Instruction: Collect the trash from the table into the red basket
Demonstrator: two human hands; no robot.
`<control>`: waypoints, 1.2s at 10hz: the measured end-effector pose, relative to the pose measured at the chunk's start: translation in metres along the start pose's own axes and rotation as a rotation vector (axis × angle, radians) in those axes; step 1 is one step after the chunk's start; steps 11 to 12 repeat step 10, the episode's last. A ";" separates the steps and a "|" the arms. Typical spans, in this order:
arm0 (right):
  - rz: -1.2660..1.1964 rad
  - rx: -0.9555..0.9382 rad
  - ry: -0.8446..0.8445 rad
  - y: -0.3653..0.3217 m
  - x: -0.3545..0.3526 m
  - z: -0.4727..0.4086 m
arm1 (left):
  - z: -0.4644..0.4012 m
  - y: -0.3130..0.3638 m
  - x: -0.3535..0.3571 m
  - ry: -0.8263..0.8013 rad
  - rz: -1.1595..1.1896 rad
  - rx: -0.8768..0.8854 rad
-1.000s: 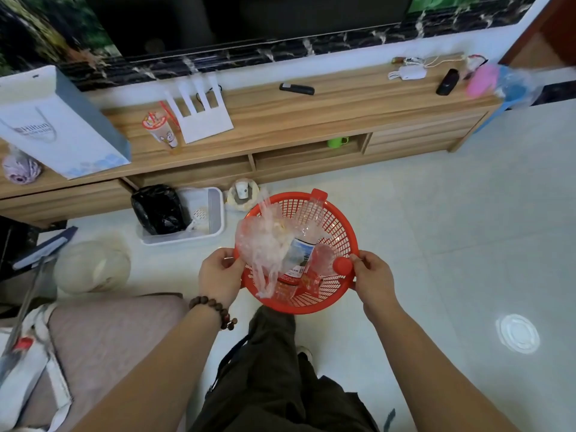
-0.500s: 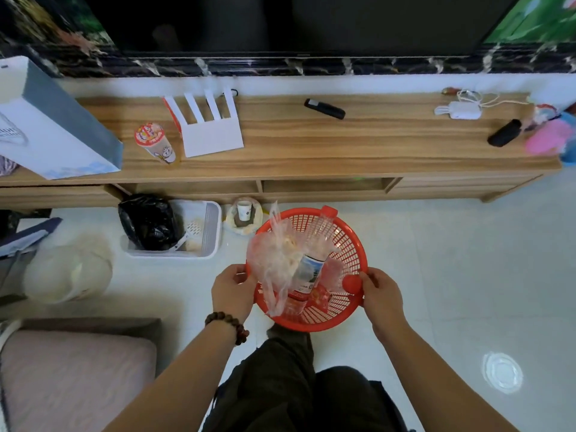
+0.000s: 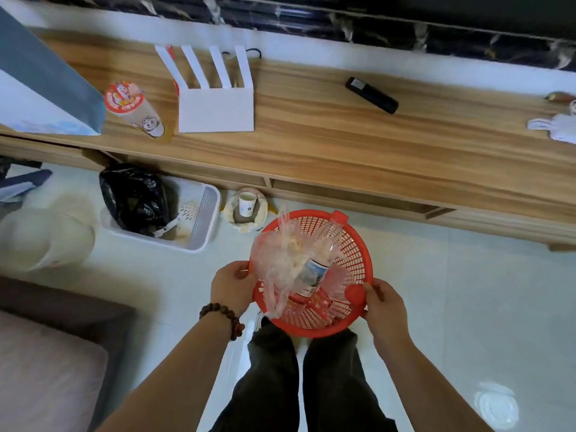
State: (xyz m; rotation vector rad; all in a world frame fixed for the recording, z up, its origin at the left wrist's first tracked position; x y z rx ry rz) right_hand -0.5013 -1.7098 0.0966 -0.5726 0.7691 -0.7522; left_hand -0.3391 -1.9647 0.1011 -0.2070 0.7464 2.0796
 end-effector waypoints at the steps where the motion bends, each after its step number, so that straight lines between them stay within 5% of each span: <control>1: 0.001 -0.026 -0.046 0.028 0.023 -0.066 | -0.059 -0.012 0.040 -0.030 0.020 -0.033; 4: -0.075 -0.076 -0.191 0.116 0.097 -0.245 | -0.232 -0.041 0.160 -0.331 0.188 -0.086; 7: -0.126 -0.096 -0.173 0.166 0.121 -0.315 | -0.300 -0.028 0.216 -0.478 0.207 0.063; 9: 0.048 -0.100 -0.175 0.158 0.117 -0.312 | -0.304 -0.019 0.212 -0.408 0.100 0.067; 10: 0.171 -0.072 -0.150 0.146 0.100 -0.291 | -0.277 -0.017 0.189 -0.284 -0.132 0.106; 12: 0.171 -0.072 -0.150 0.146 0.100 -0.291 | -0.277 -0.017 0.189 -0.284 -0.132 0.106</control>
Point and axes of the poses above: each hand's wrist, its own z-axis away from the middle knuckle, its own x-axis out of the palm, y = z × x, the point moved 8 cm from there along -z, towards the middle knuckle, and after that the axes turned 9 degrees about -x, right-handed, at the moved point
